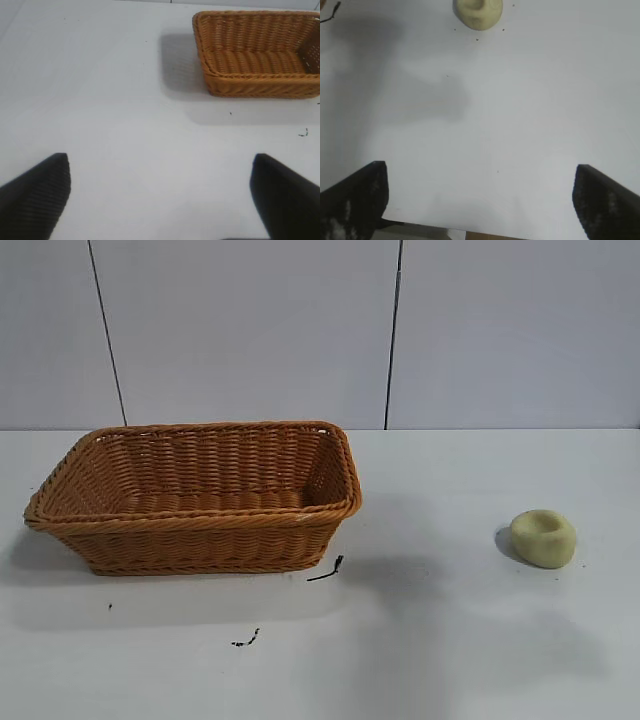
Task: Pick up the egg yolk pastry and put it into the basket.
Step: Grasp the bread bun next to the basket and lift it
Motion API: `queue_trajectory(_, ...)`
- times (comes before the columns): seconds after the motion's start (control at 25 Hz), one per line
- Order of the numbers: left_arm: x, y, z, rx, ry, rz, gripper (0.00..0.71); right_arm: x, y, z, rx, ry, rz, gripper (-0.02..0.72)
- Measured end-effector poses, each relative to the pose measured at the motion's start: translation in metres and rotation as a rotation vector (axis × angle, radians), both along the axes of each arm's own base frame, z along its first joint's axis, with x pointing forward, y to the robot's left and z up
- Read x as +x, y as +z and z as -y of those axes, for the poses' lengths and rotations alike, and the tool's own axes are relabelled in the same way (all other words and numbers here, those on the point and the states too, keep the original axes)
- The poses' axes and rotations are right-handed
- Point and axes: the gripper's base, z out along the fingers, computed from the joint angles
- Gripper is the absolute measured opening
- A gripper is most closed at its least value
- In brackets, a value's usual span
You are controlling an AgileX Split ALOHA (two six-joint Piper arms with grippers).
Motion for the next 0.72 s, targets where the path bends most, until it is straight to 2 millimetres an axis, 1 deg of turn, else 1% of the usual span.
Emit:
queue_trajectory(0.08,0.0,0.0,0.0,0.0,0.0,0.0,0.696,0.025,-0.01,0.001,-0.016,0.004,-0.053,0.694)
queue_trajectory(0.2,0.0,0.0,0.0,0.0,0.0,0.0,0.696,0.06,-0.019,0.003,-0.045,0.013,-0.091,0.694)
queue_trajectory(0.36,0.0,0.0,0.0,0.0,0.0,0.0,0.696,0.105,-0.033,0.005,-0.068,0.019,-0.118,0.694)
queue_trajectory(0.44,0.0,0.0,0.0,0.0,0.0,0.0,0.696,0.123,-0.038,0.004,-0.07,0.023,-0.121,0.694)
queue_trajectory(0.6,0.0,0.0,0.0,0.0,0.0,0.0,0.696,0.151,-0.048,-0.009,-0.079,0.069,-0.121,0.694)
queue_trajectory(0.72,0.0,0.0,0.0,0.0,0.0,0.0,0.696,0.162,-0.058,-0.023,-0.08,0.105,-0.132,0.694)
